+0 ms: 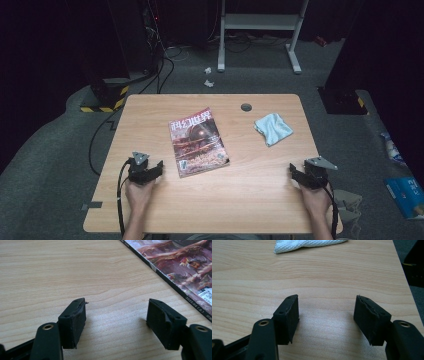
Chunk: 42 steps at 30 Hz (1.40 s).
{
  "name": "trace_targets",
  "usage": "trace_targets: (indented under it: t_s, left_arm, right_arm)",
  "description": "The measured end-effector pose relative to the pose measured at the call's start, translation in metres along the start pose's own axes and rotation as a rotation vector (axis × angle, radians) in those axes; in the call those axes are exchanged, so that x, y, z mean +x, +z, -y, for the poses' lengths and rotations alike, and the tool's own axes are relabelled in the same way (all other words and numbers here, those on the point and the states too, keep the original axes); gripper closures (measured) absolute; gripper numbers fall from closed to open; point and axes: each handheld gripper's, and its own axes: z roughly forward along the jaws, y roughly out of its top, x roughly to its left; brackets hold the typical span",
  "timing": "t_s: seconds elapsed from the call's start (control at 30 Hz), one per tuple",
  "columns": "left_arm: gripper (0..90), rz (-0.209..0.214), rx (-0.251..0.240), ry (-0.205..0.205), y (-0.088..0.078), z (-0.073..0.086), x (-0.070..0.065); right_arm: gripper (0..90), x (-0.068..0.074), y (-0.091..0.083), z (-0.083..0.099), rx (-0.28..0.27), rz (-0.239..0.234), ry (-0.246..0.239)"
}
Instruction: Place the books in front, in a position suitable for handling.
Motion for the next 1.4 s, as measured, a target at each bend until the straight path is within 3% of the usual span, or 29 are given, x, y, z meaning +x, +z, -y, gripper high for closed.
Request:
trace_targets:
  t_s: [0.77,1.4]
  left_arm:
    - [32.1,0.001,0.003,0.01,0.0009,-0.0008,-0.001]
    - [30.0,0.045,-0.005,0.036,-0.0009,-0.0026,-0.0029]
  right_arm:
    - [36.0,0.0014,0.001,0.0007,-0.01,-0.003,-0.003]
    - [39.4,0.0,-0.0008,-0.0008,0.006,-0.021,-0.024]
